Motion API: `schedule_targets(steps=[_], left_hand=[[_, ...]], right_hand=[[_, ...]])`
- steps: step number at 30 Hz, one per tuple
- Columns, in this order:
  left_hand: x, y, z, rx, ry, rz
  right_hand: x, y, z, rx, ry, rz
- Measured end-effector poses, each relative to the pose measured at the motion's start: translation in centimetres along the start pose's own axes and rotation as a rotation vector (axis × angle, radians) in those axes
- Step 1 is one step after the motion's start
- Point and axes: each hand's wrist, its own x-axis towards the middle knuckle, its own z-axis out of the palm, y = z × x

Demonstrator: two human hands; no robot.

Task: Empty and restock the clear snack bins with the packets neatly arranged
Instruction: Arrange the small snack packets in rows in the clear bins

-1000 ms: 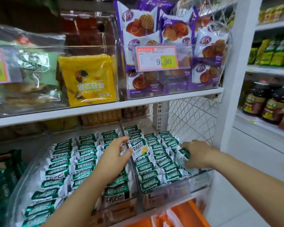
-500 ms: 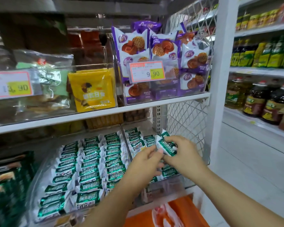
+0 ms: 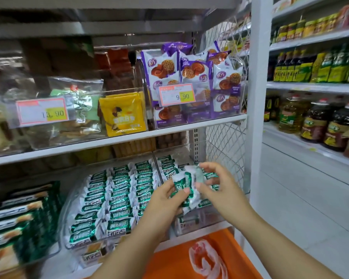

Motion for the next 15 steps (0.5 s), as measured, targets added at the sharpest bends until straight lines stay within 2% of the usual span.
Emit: schedule_targets(steps=[4,6,8,10,12,13,15], left_hand=[[-1.6,0.3,-0.1,0.022,-0.053,-0.021],[-2.2,0.5,-0.4,0.028,-0.031,0.007],[-2.8,0.6,-0.8,-0.018,-0.027,0.012],[-3.0,0.7,-1.0,-0.077,-0.028,-0.007],[-3.2,0.6,-0.9,-0.124,0.0,-0.029],[-3.5,0.7,-0.7,-0.141,0.002,-0.043],[-3.8,0.6,-0.1,-0.223,-0.032,-0.045]], right_hand=[[-1.1,-0.3,-0.9,0.101,-0.172,0.161],[-1.6,-1.1,-1.6,0.141,-0.173,0.193],[-1.9,-1.9,-2.4,0.191,-0.038,0.188],[-2.0,-2.2,-3.5,0.255,0.212,0.167],[-2.2,-2.4,-4.0,0.204,0.422,0.067],[-2.5,-2.5,-3.9,0.133,0.457,0.009],[-3.0,-2.3,-2.9,-0.025,0.397,-0.123]])
